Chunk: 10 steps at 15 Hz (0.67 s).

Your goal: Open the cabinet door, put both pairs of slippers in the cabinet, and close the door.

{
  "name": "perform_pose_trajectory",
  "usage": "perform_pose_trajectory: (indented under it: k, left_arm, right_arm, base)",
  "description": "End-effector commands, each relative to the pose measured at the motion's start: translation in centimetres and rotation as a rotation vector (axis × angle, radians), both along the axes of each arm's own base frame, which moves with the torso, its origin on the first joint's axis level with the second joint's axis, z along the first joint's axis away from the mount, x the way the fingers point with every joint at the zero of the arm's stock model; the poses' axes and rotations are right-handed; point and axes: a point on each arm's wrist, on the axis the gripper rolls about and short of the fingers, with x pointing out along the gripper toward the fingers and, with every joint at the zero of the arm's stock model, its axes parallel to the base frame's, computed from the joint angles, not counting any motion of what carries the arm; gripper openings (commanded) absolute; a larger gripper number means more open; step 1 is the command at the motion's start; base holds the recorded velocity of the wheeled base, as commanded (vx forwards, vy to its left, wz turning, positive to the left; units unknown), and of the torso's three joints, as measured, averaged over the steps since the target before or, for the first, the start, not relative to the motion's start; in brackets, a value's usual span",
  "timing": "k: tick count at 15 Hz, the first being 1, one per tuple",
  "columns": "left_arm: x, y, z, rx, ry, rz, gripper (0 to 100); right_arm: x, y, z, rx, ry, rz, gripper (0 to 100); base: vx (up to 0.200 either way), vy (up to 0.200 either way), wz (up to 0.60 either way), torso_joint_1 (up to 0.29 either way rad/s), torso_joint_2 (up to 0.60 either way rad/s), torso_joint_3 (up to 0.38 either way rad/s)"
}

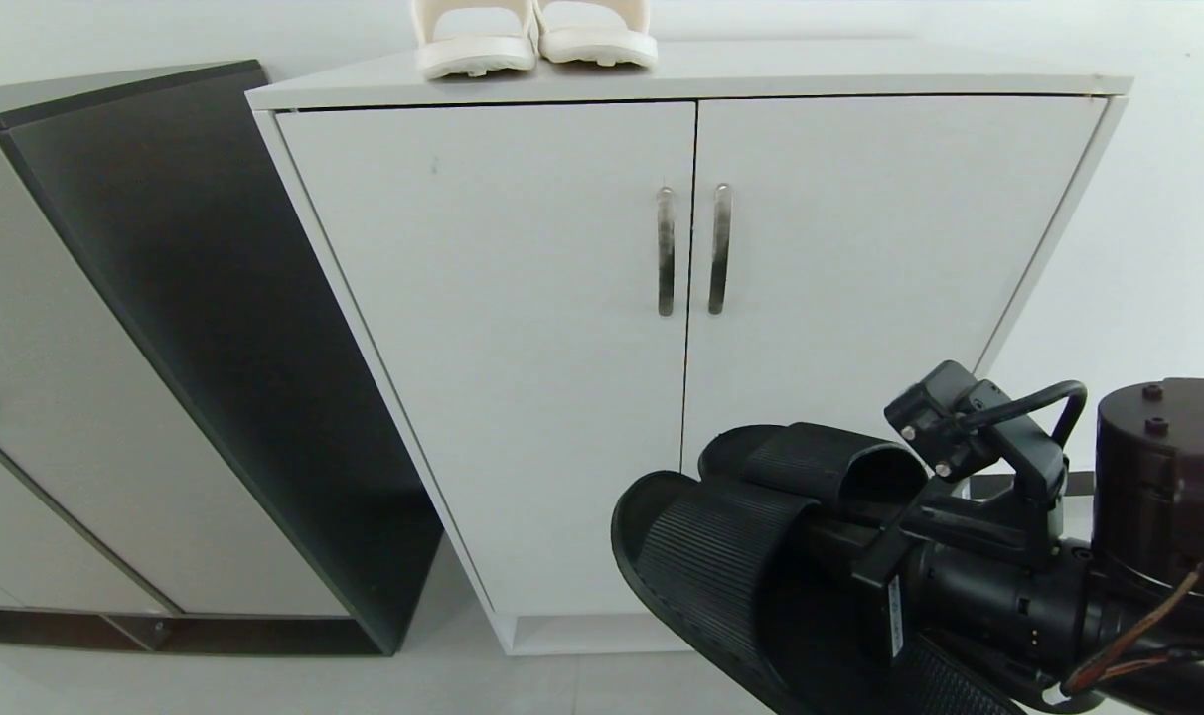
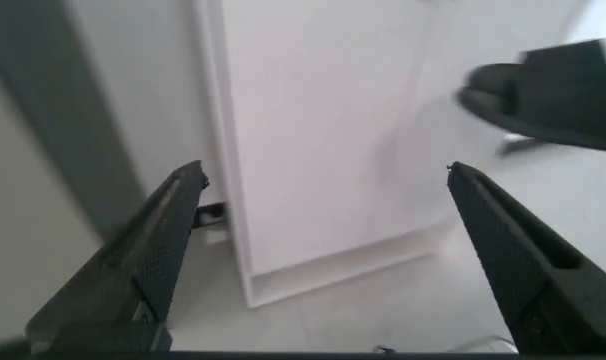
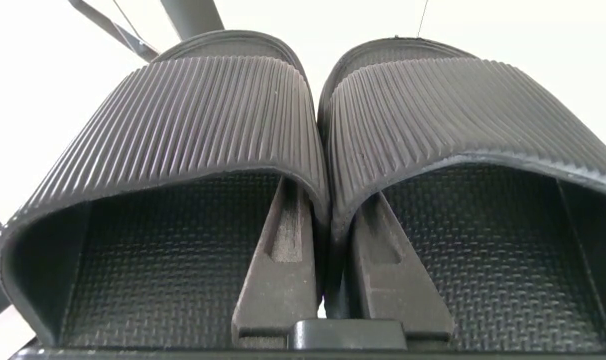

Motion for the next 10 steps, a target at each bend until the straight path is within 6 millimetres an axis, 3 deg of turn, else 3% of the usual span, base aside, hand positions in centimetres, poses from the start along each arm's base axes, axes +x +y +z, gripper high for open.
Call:
perform_pose_trajectory:
  k: [1,4,6,10]
  left_arm:
    - [6.5,-0.6,3.6,-0.009,0.101,-0.186,100]
    - [8.6,-1.9,6.7,-0.030,0.051,-0.300,100]
    - [10.3,-4.2,8.3,-0.041,0.064,-0.356,100]
    - [15.2,-11.9,8.5,-0.025,0.063,-0.430,100]
  right_arm:
    - [-0.1,-0.1,-0.1,0.000,0.001,0.005,0]
    - [-0.1,-0.1,-0.2,-0.005,0.003,0.005,0]
    - [-0.1,-0.1,-0.2,-0.005,0.003,0.005,0]
    - [-0.2,-0.2,-0.2,-0.012,-0.004,0.008,0]
  base:
    - [0.000,0.000,0.00,0.000,0.00,0.000]
    - [0.000,0.000,0.00,0.000,0.00,0.000]
    - [0.000,0.000,0.00,0.000,0.00,0.000]
    - [0.000,0.000,0.00,0.000,0.00,0.000]
